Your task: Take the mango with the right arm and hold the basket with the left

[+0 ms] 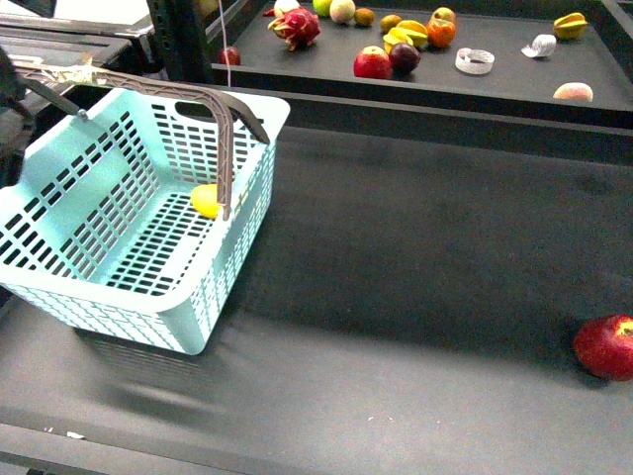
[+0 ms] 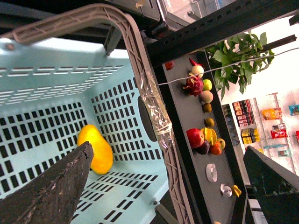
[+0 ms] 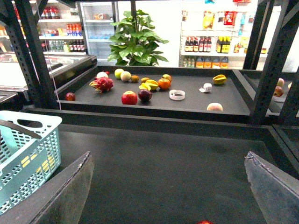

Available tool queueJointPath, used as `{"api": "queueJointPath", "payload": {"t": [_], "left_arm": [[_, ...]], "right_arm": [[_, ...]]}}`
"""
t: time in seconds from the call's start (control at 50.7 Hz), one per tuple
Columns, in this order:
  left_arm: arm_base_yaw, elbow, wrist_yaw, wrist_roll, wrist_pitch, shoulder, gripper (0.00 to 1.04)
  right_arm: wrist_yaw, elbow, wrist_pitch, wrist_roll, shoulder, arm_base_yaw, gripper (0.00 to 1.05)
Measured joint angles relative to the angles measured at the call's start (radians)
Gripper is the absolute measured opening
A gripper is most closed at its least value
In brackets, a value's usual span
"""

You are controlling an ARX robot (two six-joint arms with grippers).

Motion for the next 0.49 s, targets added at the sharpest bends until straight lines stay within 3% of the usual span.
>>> {"api": "queueJointPath", "payload": {"t": [0.256,0.493], "left_arm": [[0.116,-0.293,0.006,0.113,0.047,-0.285,0.97],[0.221,-0.473,-0.039,0.165,-0.088,-0.582,0.97]], "right_arm": [[0.0,0.0,0.0,0.0,0.0,0.0,0.96],[0.0,0.0,0.0,0.0,0.0,0.0,0.96]]}}
